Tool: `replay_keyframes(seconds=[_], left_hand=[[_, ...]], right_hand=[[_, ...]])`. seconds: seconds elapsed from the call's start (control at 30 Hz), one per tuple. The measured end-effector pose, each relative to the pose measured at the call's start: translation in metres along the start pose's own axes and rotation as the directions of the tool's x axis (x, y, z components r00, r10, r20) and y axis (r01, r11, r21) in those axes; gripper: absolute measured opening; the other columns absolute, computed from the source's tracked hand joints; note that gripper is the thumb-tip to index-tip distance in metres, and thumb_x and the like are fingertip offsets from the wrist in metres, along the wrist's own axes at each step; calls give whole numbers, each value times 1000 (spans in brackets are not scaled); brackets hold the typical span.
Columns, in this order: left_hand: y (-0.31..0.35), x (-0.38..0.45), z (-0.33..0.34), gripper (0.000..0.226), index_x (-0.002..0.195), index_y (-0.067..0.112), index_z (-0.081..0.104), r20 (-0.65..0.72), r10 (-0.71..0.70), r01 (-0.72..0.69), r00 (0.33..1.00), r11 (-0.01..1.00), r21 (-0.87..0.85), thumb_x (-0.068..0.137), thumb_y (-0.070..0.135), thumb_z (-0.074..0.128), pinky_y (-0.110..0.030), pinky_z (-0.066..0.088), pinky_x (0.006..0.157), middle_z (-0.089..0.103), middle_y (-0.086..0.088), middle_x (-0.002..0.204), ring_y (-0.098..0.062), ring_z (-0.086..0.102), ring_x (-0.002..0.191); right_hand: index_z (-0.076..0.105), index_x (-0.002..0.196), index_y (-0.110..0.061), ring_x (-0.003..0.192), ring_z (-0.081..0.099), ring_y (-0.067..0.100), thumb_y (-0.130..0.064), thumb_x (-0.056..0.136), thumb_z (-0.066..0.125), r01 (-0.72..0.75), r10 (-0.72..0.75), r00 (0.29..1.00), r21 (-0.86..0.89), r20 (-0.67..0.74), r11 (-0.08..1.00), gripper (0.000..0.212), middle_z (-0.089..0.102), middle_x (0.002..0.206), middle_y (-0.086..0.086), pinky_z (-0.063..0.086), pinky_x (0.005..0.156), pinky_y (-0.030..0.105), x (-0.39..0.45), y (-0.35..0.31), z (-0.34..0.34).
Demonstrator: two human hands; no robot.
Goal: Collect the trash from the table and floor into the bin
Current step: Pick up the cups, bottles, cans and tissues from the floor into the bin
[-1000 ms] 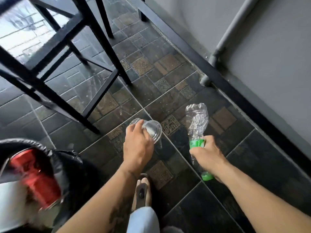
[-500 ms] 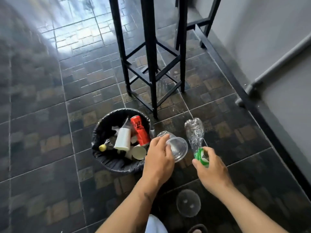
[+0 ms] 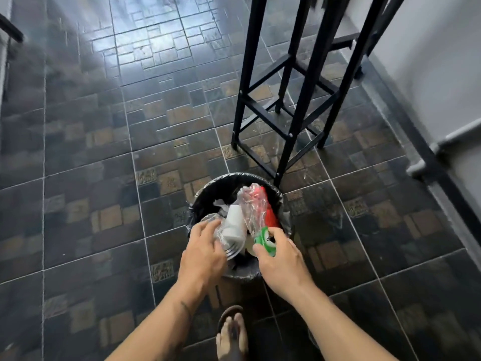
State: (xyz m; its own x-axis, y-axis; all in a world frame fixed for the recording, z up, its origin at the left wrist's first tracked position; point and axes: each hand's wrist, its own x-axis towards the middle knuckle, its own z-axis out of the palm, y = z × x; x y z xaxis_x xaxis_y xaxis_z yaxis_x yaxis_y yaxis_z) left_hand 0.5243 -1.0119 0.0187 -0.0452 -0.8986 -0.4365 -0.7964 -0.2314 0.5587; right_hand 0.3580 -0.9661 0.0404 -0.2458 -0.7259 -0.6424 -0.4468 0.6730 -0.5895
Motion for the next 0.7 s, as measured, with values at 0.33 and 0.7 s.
replay_keyframes(seconds=[0.33,0.7], left_hand=[[-54,57,-9,70,144,32,46,384,81,-162,920,970,183,81,2,45,-38,20,121,1,6,166,-23,9,151],[-61,71,-2,77,156,32,21,576,21,-220,817,935,277,85,12,44,-29,15,120,-5,-1,166,-22,8,152]], right_hand=[[20,146,-31,130,37,30,-38,89,56,-254,257,966,-148,7,956,68,33,144,6,39,103,45,48,-7,47],[28,150,-35,132,44,23,-28,90,55,-251,257,965,-99,47,963,66,44,148,-1,40,107,41,56,-5,48]])
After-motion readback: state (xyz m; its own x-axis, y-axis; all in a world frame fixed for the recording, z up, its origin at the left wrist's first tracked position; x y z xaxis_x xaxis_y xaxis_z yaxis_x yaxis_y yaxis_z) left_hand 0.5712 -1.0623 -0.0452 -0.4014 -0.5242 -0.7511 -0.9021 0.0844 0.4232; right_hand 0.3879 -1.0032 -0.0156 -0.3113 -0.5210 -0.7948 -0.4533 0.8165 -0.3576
